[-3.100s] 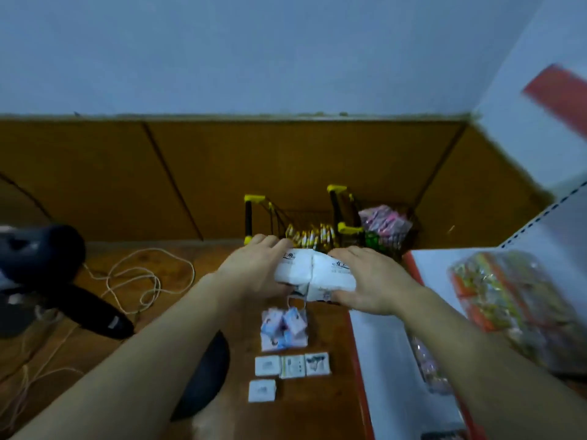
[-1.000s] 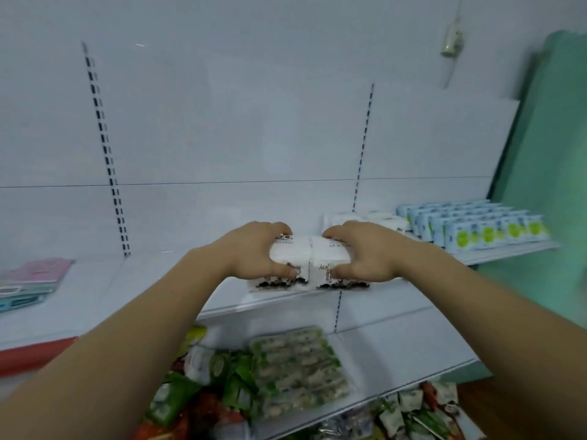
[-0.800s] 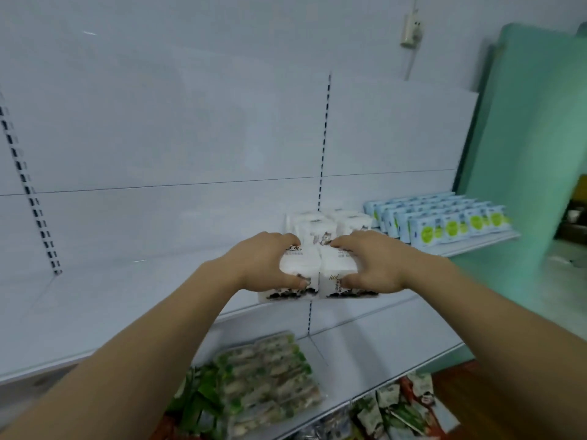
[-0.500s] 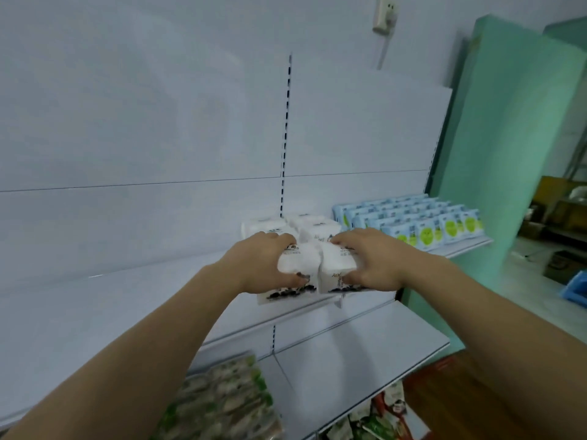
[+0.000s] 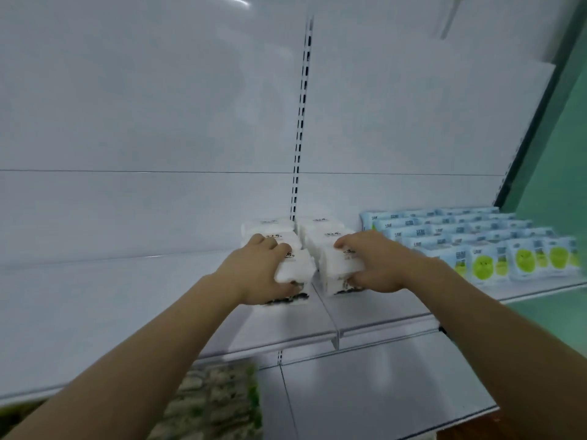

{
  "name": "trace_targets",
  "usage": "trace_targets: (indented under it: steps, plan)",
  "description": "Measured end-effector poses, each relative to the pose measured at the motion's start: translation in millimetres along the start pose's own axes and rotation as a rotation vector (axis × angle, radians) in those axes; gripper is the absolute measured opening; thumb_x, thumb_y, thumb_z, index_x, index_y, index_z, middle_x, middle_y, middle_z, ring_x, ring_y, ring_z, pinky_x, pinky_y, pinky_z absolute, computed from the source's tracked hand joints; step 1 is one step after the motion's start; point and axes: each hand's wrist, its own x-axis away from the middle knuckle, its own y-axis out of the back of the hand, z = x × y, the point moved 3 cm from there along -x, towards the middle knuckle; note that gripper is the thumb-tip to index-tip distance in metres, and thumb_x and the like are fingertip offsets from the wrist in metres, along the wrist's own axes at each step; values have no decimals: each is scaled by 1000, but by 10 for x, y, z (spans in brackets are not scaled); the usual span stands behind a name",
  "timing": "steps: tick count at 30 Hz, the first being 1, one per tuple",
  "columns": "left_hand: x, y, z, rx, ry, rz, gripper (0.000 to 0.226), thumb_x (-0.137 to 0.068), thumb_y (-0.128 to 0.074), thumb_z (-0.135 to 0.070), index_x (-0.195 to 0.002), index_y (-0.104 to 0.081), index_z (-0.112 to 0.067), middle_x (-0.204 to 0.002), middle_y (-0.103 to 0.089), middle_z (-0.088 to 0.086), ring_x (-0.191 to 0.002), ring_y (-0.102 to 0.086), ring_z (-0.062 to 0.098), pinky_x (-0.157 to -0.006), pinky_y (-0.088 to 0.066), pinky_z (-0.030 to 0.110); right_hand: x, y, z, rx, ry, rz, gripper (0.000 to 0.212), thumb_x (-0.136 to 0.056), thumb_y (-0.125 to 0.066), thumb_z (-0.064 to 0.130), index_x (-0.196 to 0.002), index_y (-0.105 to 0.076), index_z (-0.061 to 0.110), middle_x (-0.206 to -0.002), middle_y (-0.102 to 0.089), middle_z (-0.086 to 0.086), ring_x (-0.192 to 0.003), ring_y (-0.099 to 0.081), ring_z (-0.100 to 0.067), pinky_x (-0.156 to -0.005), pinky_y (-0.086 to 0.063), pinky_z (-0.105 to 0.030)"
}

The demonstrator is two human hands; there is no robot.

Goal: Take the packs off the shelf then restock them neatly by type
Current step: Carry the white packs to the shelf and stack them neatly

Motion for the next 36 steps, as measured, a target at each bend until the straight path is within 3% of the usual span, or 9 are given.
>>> trace_targets:
  steps: [4,9,15,18,23,29,36]
  plan:
    - [4,-30,-83,21,93,-9,78,-83,-59,-68,-147,-39,-26,-140,-39,-2,-134,-25,21,-105,-43,46,-164,-115,-181,76,133,25,72,-89,-67,42,-151,-34,29,-146,-39,0,-137,-30,-22,-112,-35,-44]
    - [-23,-20,-235,1,171,33,74,-89,-55,-66,-149,-33,-28,-147,-41,-5,-135,-29,22,-106,-41,47,-245,-163,-334,56,230,15,75,-91,-64,44,-155,-29,27,-151,-33,-1,-141,-23,-21,-112,-35,-46]
    - [31,-41,-362,-71,216,46,72,-93,-51,-62,-151,-29,-25,-151,-33,-1,-141,-21,22,-106,-42,47,-199,-204,-362,134,275,-9,80,-93,-57,49,-158,-18,26,-157,-25,2,-145,-18,-21,-111,-36,-46]
    - [106,-27,-371,-86,232,-1,78,-90,-49,-69,-151,-29,-25,-155,-28,0,-142,-22,24,-106,-42,49,-152,-162,-336,157,298,-46,83,-92,-55,55,-158,-16,24,-159,-22,0,-146,-18,-22,-112,-35,-46]
    - [243,140,-384,-112,274,-116,78,-91,-47,-69,-152,-28,-25,-155,-32,-1,-142,-26,24,-108,-38,46,-79,146,-207,151,354,-188,69,-97,-49,49,-156,-25,22,-158,-30,-3,-146,-21,-22,-114,-32,-44]
    - [709,372,-255,-168,408,-266,65,-97,-43,-60,-149,-35,-22,-151,-42,2,-139,-34,25,-105,-40,44,-105,338,301,90,480,-324,62,-98,-48,49,-152,-37,20,-153,-40,-5,-143,-30,-24,-113,-34,-45]
    - [1782,548,112,-233,649,-282,66,-97,-43,-58,-150,-34,-20,-151,-41,3,-138,-34,27,-105,-41,46,34,112,1538,74,725,-318,72,-91,-34,61,-150,-38,20,-152,-40,-5,-143,-29,-24,-113,-31,-46]
